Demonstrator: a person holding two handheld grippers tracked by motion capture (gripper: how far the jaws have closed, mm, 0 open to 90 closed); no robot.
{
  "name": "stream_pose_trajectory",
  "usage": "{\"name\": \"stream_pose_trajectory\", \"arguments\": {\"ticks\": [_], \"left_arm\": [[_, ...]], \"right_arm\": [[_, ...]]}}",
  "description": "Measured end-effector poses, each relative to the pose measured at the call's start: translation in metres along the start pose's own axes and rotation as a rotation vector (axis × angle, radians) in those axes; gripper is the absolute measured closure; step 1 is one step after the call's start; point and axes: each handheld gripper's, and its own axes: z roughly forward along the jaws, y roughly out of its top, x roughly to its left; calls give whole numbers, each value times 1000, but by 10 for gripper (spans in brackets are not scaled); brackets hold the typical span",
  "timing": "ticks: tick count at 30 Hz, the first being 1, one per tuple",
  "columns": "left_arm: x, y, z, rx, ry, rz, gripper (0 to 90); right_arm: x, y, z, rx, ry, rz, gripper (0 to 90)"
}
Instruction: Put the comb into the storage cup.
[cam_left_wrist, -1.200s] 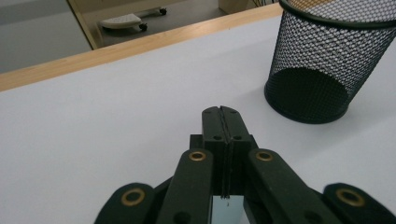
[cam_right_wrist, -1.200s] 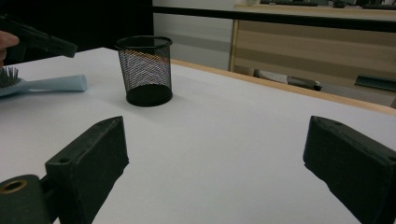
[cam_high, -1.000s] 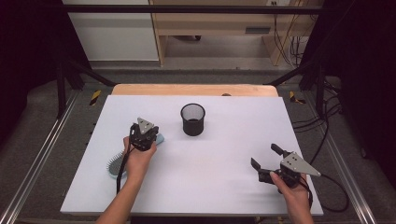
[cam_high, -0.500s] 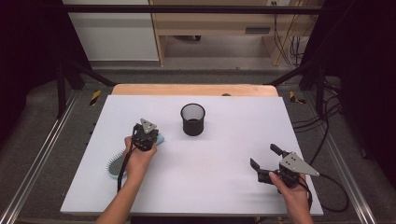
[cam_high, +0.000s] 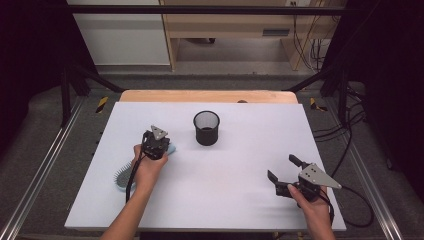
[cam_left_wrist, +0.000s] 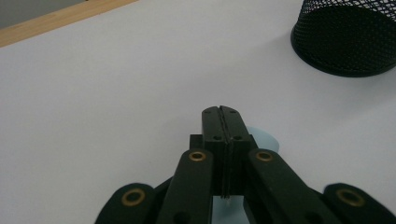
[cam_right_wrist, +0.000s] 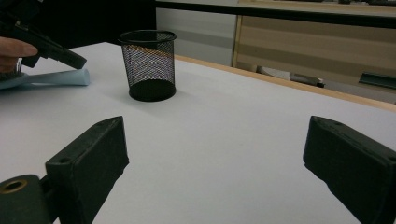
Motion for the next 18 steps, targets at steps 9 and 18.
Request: {"name": "stream_pose_trajectory", "arguments": {"ticks": [9,18], "left_arm": [[4,3,1,15,-38,-39,900],[3,10,2,51,-43,-19,900]], "right_arm": [[1,0,0,-2,4,4,66],[1,0,0,4,9,-2,66]]}}
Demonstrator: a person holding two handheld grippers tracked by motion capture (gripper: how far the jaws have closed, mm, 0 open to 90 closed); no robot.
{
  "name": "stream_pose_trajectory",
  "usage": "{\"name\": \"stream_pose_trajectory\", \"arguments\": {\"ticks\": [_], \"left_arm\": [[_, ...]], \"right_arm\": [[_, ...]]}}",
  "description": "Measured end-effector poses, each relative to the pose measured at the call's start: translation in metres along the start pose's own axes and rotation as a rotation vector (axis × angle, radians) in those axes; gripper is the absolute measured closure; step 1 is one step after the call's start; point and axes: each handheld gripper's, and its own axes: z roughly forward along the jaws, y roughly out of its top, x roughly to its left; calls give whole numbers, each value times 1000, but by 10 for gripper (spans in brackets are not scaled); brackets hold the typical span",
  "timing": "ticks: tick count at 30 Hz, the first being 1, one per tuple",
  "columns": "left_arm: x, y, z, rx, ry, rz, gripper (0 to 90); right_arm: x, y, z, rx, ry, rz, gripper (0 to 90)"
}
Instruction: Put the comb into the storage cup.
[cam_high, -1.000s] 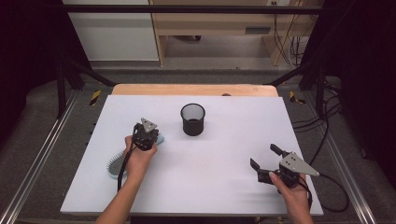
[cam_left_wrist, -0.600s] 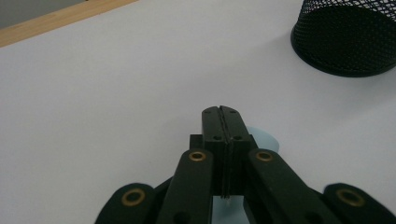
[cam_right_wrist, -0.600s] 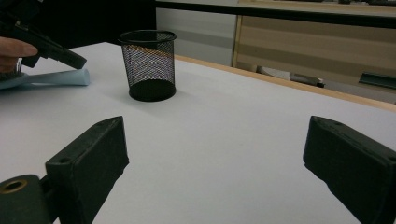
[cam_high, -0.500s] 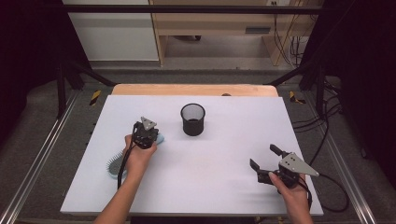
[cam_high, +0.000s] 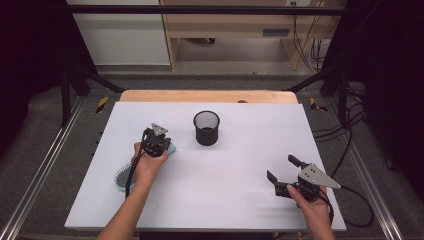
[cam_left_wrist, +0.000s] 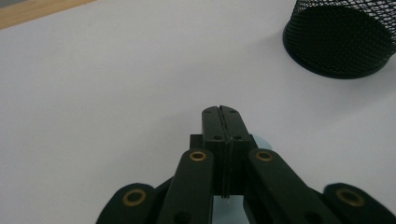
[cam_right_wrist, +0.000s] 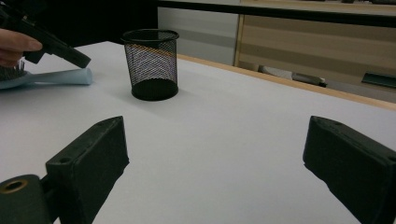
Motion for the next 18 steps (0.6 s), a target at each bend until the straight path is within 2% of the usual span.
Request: {"name": "stream_pose_trajectory", "arguments": {"ticks": [5,18], "left_arm": [[3,4,3,24,-6,-5,900],[5,3,5,24,-13,-11,900]], "right_arm": [[0,0,0,3,2,-4,67],[1,0,0,5,3,-7,67]]}}
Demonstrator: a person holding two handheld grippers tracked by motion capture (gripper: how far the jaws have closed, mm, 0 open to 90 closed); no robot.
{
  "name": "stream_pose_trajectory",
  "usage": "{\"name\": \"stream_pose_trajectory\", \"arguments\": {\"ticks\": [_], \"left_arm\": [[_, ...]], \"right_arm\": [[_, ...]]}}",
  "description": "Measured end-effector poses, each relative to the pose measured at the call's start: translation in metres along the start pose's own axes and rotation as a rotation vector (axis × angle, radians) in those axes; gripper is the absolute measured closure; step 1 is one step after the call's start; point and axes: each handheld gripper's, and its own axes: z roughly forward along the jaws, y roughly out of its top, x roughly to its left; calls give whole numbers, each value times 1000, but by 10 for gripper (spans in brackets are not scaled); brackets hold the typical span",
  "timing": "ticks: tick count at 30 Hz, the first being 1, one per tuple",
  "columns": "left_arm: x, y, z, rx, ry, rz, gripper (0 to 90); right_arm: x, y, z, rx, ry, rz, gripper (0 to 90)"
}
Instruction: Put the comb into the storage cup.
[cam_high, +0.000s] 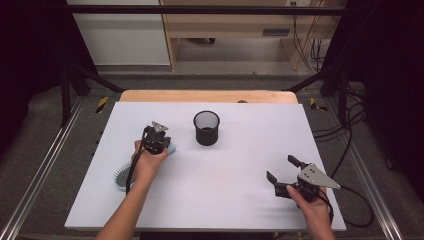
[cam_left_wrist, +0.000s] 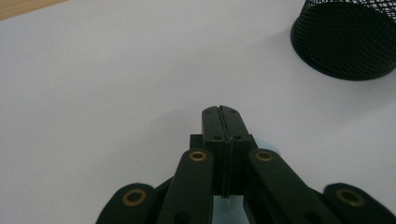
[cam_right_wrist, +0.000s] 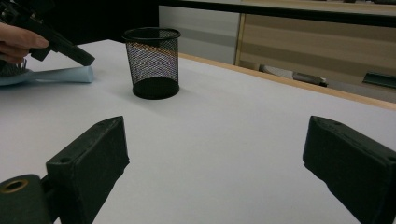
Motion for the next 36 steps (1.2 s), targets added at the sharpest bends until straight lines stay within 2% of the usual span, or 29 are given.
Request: {"name": "stream_pose_trajectory", "arguments": {"ticks": [14,18,21,26,28,30,32,33,36], "left_arm": [[0,-2,0,-8,-15,-8,900],[-4,-3,-4,-17,-24,4,900],[-3,-3,-3,5,-1,22,900],[3,-5,2,49,8,6,900],[1,-3,3,67,5,26,900],[0,-4,3,70,0,30,900],[-6,-5,3,76,-19,59,900],[-6,-5,3,76,-19,59,900],[-15,-10,-2,69,-56,84,900]], "right_arm": [[0,0,0,1,3,3,68],[0,0,0,0,2,2,68],[1,0,1,7,4,-3,69],[1,0,0,4,6,-3,69],[1,0,1,8,6,-1,68],[1,-1,1,8,7,-1,69],[1,-1,1,8,9,-3,69],[1,-1,1,8,9,-3,69],[1,0,1,7,8,-2,69]]}}
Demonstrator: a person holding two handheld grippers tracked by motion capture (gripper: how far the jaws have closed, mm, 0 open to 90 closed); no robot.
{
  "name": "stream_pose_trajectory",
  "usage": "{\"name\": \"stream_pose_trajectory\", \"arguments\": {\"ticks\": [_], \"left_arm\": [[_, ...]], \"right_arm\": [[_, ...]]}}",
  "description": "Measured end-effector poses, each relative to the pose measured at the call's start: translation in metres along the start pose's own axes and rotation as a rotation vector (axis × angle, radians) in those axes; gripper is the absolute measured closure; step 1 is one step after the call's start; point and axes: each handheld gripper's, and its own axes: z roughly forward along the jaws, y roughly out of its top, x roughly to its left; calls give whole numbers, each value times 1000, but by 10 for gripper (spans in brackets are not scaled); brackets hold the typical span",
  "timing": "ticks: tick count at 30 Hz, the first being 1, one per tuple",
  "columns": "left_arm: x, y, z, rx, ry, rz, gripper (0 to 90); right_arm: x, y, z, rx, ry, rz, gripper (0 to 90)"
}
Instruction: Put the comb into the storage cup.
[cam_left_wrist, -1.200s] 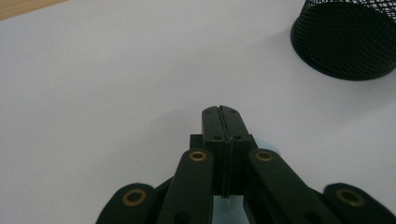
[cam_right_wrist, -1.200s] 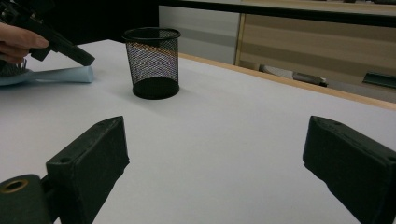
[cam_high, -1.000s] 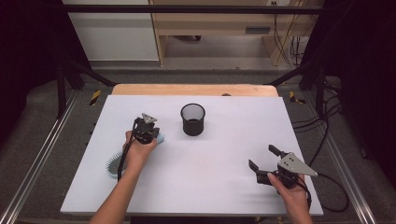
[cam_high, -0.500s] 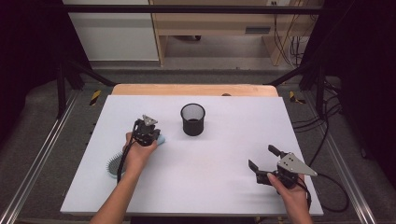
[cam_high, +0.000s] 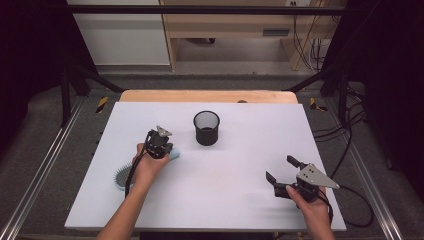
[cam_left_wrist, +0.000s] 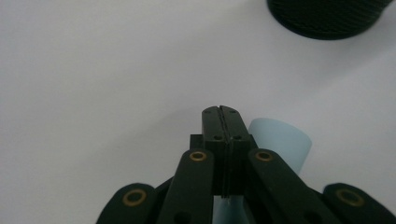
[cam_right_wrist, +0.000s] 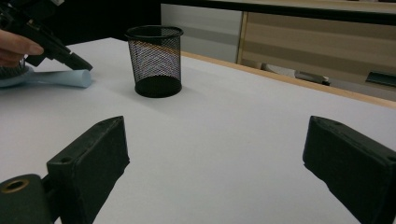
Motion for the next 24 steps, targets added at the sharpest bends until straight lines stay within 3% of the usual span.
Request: {"name": "stream_pose_trajectory", "arguments": {"ticks": [6,13,24], "left_arm": [[-20,-10,-7,-12,-40,47,900],[-35,-19,-16,-31,-55,75,900],[-41,-27,-23,-52,-80,64,900]], "right_arm": [[1,0,0,-1,1,-2,69],[2,1,0,-3,3,-4,69],[3,2,-1,-4,4,-3,69]]}}
